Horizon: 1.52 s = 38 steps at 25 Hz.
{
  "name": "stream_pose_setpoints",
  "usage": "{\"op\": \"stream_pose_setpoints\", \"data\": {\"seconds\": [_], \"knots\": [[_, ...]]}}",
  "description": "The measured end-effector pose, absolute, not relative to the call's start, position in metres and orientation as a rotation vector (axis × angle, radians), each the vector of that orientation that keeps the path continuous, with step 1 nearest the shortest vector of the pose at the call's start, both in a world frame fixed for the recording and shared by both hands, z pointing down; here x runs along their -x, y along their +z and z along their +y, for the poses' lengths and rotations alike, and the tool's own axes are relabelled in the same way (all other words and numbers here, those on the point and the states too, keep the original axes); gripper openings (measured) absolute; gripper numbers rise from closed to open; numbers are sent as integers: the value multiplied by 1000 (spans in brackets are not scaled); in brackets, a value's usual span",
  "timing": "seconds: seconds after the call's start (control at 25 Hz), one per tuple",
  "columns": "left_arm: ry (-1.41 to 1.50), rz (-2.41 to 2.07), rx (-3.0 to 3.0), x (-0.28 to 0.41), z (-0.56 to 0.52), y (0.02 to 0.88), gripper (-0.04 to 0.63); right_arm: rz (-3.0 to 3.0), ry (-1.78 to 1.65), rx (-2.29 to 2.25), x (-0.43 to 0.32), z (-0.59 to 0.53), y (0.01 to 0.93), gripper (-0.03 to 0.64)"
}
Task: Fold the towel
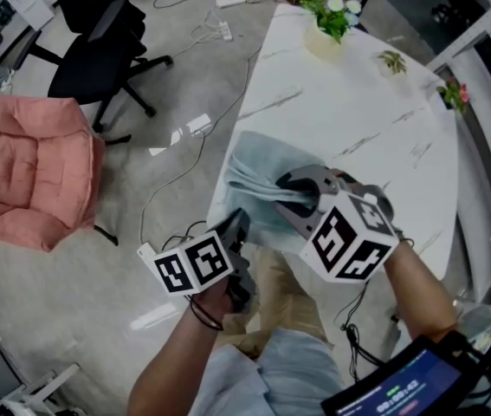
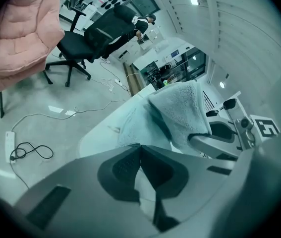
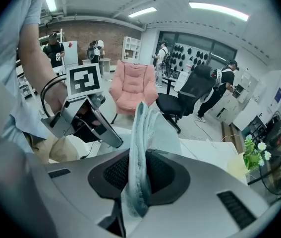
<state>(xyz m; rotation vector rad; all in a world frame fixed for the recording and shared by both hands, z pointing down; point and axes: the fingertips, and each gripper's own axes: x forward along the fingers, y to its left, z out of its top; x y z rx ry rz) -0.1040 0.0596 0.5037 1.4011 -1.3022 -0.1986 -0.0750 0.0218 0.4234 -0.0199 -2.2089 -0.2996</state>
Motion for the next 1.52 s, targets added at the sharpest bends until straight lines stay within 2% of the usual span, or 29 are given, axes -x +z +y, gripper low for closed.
{"op": "stream_pose_setpoints", "data": {"seconds": [0.84, 0.92, 1.0, 1.04, 1.2, 1.36, 1.52], "knots": [[-351, -1383, -1385, 117, 81, 496, 8, -2152, -436, -77, 69, 60, 484, 100], [-355, -1387, -1391, 118, 84, 495, 8, -2149, -444, -48, 69, 68, 490, 126], [-358, -1391, -1395, 120, 87, 493, 8, -2155, -423, -7, 70, 77, 491, 207], [-358, -1393, -1397, 121, 89, 493, 8, -2160, -412, 10, 70, 81, 490, 227], [-363, -1398, -1420, 123, 95, 482, 8, -2227, -355, 24, 69, 90, 461, 262], [-362, -1383, -1442, 119, 105, 465, 8, -2321, -244, -5, 58, 86, 424, 255], [-367, -1365, -1467, 119, 108, 446, 8, -2310, -136, -51, 36, 67, 422, 183]]}}
